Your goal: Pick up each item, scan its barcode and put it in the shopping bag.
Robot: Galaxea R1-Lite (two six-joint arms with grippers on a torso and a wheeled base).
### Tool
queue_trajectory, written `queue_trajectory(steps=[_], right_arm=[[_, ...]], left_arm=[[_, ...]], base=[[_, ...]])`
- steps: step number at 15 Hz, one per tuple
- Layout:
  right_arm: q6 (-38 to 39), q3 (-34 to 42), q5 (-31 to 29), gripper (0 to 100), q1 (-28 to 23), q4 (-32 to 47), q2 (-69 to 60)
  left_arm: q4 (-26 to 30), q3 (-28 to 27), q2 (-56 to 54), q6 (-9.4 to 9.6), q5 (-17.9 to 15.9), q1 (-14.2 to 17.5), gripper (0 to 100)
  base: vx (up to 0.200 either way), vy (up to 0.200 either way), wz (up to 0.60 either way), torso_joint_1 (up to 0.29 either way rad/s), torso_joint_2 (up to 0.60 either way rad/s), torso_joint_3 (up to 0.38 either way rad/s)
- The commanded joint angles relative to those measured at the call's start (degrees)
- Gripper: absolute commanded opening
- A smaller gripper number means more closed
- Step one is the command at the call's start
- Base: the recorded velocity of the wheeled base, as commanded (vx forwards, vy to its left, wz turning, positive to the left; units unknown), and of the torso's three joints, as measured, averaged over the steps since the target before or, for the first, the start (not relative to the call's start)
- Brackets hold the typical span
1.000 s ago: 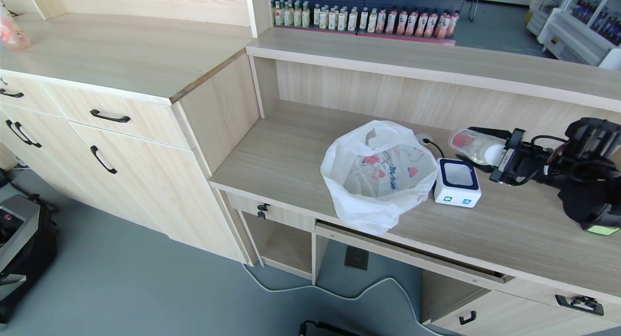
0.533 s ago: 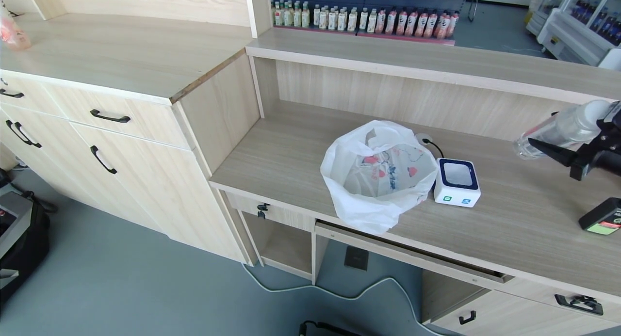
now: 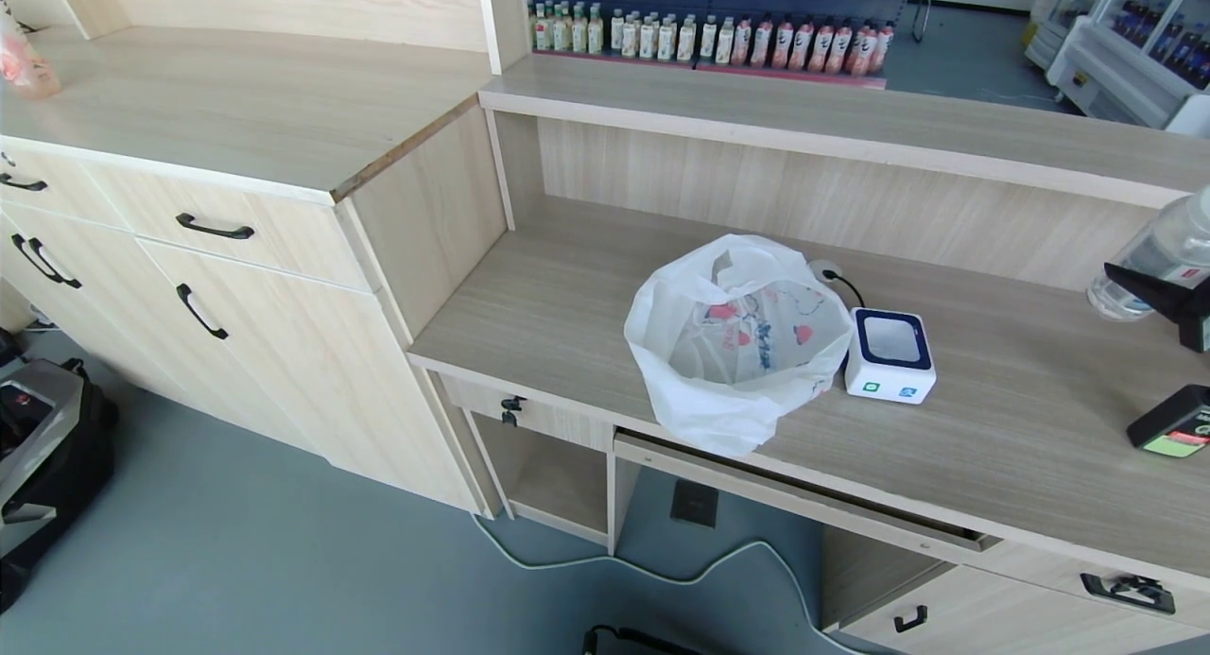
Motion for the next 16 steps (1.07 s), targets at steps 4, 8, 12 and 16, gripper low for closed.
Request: queue_trajectory(steps=[4,8,12,16], right_arm=[[0.0,0.5,0.1,0,-1.1,-0.1,-1.5],[0.1,-0.8,-3.5,0,1.9,-0.4,0.2],[9.4,-2.0,-6.8,0,11.7,-2.9,7.0],[17.6,-5.1,-6.8,0,17.4,-3.1,18.7]], left_arm=[[0.0,0.0,0.0,-0.02,0.0,0.0,100],[0.0,0.0,0.0,-0.02,0.0,0.0,100],[0.0,0.0,0.0,-0.02,0.0,0.0,100],[0.0,0.0,0.0,-0.02,0.0,0.0,100]], base=[[0.0,0.0,0.45,0.001,0.0,0.003],[0.0,0.0,0.6,0.005,0.0,0.002],[0.0,0.0,0.45,0.001,0.0,0.003],[0.0,0.0,0.0,0.0,0.0,0.0]])
